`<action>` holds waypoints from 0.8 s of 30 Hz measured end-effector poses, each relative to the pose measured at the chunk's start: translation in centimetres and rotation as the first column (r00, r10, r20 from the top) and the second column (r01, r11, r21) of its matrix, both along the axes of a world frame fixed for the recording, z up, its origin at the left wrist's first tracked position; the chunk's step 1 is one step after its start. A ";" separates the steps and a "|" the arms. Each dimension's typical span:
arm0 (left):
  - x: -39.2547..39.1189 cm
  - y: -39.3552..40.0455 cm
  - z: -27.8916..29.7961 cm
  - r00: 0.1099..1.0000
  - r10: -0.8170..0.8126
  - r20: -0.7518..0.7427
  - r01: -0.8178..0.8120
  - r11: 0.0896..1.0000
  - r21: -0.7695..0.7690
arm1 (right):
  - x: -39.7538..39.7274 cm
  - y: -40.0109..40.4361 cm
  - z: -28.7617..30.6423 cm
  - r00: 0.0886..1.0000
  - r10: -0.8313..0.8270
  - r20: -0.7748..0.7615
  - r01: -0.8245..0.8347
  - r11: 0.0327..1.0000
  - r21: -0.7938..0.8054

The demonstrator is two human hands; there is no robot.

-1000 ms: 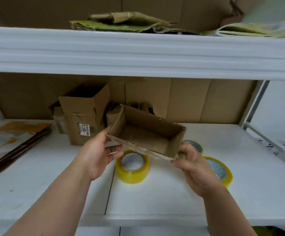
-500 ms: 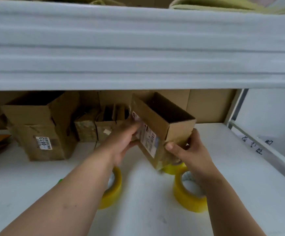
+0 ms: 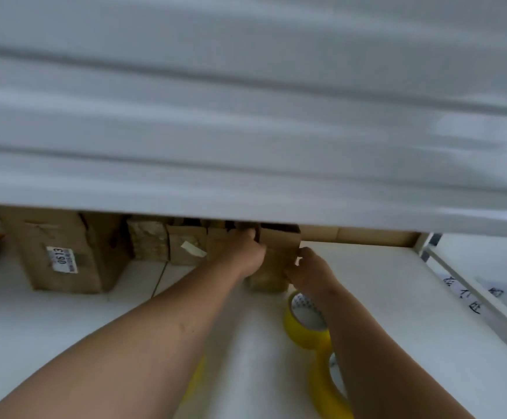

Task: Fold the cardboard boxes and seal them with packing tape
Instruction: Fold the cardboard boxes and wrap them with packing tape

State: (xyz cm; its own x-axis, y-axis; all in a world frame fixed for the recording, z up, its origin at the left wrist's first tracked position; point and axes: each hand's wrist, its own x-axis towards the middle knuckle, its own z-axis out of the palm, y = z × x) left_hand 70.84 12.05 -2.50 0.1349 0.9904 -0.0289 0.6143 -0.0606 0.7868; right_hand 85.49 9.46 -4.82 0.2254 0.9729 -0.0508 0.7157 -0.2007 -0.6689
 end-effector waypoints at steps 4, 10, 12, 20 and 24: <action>-0.5 -1.3 -1.2 0.953 0.016 0.304 0.025 0.991 -0.132 | -0.1 0.2 0.5 0.945 0.053 -0.321 -0.073 0.996 -0.048; -1.4 -4.2 -0.9 0.890 0.032 0.455 0.027 0.992 -0.122 | -0.9 0.0 0.8 0.762 0.060 -0.645 -0.076 0.997 0.002; -2.1 -5.4 -0.7 0.953 0.002 0.304 0.000 1.000 -0.007 | -0.8 -0.3 0.5 0.859 0.020 -0.512 -0.017 1.000 0.011; -7.4 -9.4 -0.3 0.808 0.207 -0.551 -0.080 0.966 0.245 | -6.7 -4.5 0.4 0.947 0.244 0.207 -0.284 0.939 0.194; -12.2 -11.9 0.0 0.714 0.231 -0.661 -0.057 0.960 0.274 | -10.8 -7.0 0.2 0.890 0.338 0.306 -0.400 0.900 0.171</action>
